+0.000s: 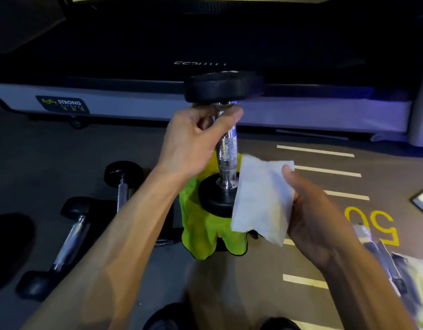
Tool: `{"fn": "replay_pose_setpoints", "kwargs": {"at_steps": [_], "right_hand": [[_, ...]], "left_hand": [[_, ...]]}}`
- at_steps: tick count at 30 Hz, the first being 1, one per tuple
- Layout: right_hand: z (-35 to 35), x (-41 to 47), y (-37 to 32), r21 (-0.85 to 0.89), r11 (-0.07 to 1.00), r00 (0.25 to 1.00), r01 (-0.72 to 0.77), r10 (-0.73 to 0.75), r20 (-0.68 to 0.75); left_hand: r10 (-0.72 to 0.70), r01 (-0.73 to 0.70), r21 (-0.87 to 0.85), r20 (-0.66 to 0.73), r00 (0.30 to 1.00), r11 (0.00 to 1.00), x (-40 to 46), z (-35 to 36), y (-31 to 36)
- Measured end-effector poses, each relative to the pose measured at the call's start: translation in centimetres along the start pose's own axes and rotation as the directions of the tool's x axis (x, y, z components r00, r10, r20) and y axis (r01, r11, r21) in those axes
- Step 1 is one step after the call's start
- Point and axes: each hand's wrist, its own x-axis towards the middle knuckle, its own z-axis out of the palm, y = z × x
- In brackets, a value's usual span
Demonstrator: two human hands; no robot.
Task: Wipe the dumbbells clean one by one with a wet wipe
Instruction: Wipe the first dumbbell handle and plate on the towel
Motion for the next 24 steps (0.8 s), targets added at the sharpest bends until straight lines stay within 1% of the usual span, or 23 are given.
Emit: {"fn": "replay_pose_setpoints", "kwargs": {"at_steps": [2, 4, 7, 8, 10, 13, 15, 16, 18, 19, 20, 22, 24], "right_hand": [[-0.8, 0.0, 0.1, -0.056, 0.998, 0.999, 0.024, -0.022, 0.03], [-1.1, 0.0, -0.3, -0.09, 0.993, 0.997, 0.08, -0.077, 0.031], [-0.8, 0.7, -0.9, -0.131, 0.969, 0.975, 0.209, -0.217, -0.048], [-0.6, 1.0, -0.9, -0.173, 0.954, 0.963, 0.247, -0.261, -0.064], [-0.3, 1.9, -0.6, -0.324, 0.897, 0.938, 0.301, -0.34, -0.071], [-0.8, 3.3, 0.0, -0.451, 0.834, 0.922, 0.317, -0.382, -0.058], [-1.2, 3.4, -0.4, -0.53, 0.759, 0.88, 0.38, -0.473, -0.047], [-1.2, 3.2, -0.9, -0.557, 0.707, 0.842, 0.436, -0.54, -0.026], [-1.1, 2.2, -2.4, -0.55, 0.624, 0.765, 0.555, -0.642, 0.043], [-0.9, 1.7, -3.0, -0.54, 0.597, 0.749, 0.593, -0.655, 0.099], [-0.8, 1.5, -3.5, -0.551, 0.572, 0.754, 0.608, -0.635, 0.172], [-0.8, 1.3, -3.7, -0.668, 0.48, 0.792, 0.569, -0.54, 0.286], [-1.2, 1.2, -3.7, -0.766, 0.395, 0.817, 0.508, -0.503, 0.282]], "left_hand": [[0.031, -0.031, -0.004, -0.016, 0.999, 1.0, 0.0, 0.3, -0.3], [0.076, -0.076, 0.004, -0.022, 0.997, 0.997, 0.0, 0.5, -0.3], [0.104, -0.104, 0.012, -0.013, 0.995, 0.995, 0.0, 0.5, -0.1], [0.107, -0.107, 0.016, 0.0, 0.994, 0.994, 0.0, 0.5, -0.1], [0.108, -0.108, 0.014, 0.023, 0.994, 0.994, -0.1, 0.5, 0.1], [0.094, -0.093, -0.02, 0.046, 0.994, 0.995, -0.1, 0.4, 0.0], [0.086, -0.084, -0.036, 0.059, 0.995, 0.996, -0.1, 0.3, 0.0], [0.081, -0.078, -0.05, 0.067, 0.994, 0.996, 0.0, 0.3, -0.1], [0.068, -0.064, -0.067, 0.063, 0.996, 0.996, 0.2, 0.3, 0.0], [0.056, -0.052, -0.079, 0.054, 0.997, 0.996, 0.3, 0.3, -0.1], [0.042, -0.037, -0.088, 0.057, 0.997, 0.995, 0.3, 0.4, 0.0], [0.013, -0.008, -0.07, 0.066, 0.998, 0.997, 0.3, 0.4, 0.4], [0.001, 0.002, -0.039, 0.079, 0.997, 0.999, 0.4, 0.5, 0.7]]}}
